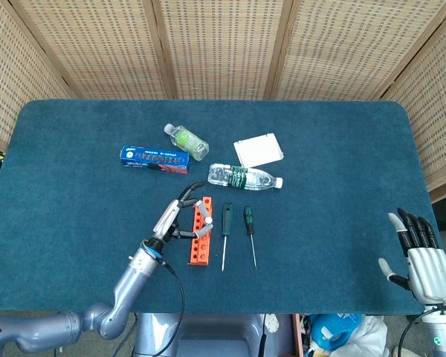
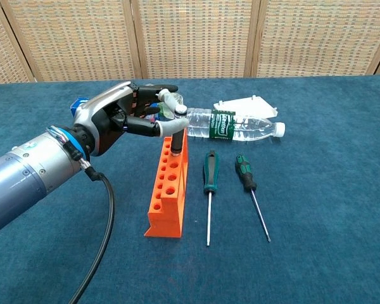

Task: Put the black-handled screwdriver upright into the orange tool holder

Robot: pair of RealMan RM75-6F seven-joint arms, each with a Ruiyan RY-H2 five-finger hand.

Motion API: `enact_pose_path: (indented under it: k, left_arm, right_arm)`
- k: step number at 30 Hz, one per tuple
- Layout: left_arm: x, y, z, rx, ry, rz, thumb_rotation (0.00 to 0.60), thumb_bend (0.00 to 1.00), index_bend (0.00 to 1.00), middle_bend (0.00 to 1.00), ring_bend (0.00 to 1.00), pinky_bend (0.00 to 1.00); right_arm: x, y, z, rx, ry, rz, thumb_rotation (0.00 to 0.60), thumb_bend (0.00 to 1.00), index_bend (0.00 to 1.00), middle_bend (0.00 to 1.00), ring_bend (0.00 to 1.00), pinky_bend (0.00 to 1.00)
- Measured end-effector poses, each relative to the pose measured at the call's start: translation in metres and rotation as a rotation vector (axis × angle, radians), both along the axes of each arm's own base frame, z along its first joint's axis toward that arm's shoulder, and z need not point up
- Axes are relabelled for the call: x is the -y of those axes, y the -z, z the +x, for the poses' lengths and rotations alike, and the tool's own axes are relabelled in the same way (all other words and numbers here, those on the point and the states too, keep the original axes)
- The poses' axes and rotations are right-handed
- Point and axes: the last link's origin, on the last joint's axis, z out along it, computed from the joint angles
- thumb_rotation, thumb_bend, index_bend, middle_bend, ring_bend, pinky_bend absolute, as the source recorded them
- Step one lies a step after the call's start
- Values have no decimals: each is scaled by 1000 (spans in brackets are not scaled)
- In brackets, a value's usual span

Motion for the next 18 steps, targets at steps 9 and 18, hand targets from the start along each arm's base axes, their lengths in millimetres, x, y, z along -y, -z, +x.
enact_pose_path:
  k: [9,18]
  left_arm:
    - [1,1,-3,-2,-8,-7,600,366,644,101,0,0]
    - [-1,-3,-2,4,0,-5,600,362,643,100,0,0]
  right_arm:
    - [0,0,0,1,0,-2,600,282,0,0,0,0]
    - [0,0,0,-1,-1,0,600,282,0,0,0,0]
